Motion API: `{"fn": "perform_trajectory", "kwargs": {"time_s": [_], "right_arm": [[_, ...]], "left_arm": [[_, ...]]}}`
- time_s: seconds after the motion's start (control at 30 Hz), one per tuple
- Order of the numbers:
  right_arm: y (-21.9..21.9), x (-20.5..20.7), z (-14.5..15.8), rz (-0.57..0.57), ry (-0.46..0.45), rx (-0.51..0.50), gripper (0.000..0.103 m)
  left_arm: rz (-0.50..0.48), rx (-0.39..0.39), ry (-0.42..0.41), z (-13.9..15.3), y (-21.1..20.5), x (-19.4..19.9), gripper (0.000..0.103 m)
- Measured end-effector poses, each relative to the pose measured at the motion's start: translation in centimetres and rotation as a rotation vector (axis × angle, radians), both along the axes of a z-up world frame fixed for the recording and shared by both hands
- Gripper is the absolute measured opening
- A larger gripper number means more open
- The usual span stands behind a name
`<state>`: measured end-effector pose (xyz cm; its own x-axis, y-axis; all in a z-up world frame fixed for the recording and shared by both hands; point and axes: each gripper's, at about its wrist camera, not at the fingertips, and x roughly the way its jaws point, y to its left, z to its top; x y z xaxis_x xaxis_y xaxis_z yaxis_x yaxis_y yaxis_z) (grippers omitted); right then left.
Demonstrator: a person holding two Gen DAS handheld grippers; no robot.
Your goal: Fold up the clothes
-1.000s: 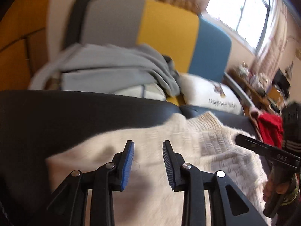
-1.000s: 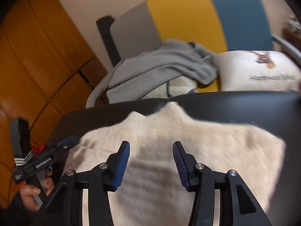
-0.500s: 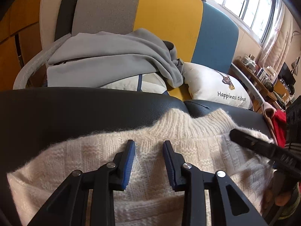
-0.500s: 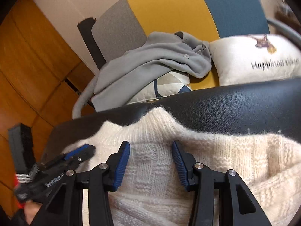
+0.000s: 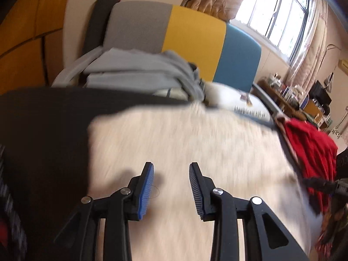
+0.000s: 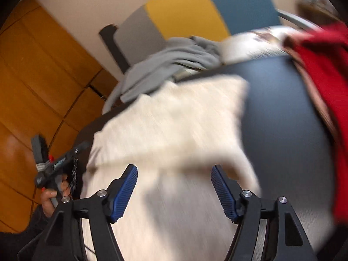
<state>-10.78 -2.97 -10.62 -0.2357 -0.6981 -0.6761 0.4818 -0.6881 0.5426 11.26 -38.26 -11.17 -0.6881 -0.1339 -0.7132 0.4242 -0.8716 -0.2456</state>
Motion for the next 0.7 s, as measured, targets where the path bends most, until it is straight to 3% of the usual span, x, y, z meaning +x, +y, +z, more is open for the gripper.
{"fn": "perform_trajectory", "kwargs": {"time_s": [0.17, 0.27, 0.43, 0.57, 0.7], "right_arm": [[9.3, 6.4, -2.1, -0.134, -0.104, -0.019, 0.077], [12.5, 9.3, -3.4, -0.146, -0.167, -0.069, 0.081], [13.3, 12.0, -4.5, -0.052, -0.235, -0.222, 0.081], [11.8, 12.9, -5.1, 0.041, -0.250, -0.279, 0.080], [9.7, 13.8, -5.8, 0.131, -0.255, -0.253, 0.057]], "left_arm": [[0.061, 0.040, -0.039, -1.6, 1.2, 10.0, 0.035], [0.107, 0.070, -0.025, -2.0, 1.3, 14.3, 0.040], [0.133, 0.120, -0.057, -3.9, 2.3, 18.4, 0.049], [0.126, 0.142, -0.072, -5.2, 3.3, 20.4, 0.053], [0.118, 0.157, -0.031, -5.7, 4.1, 21.9, 0.054]]}}
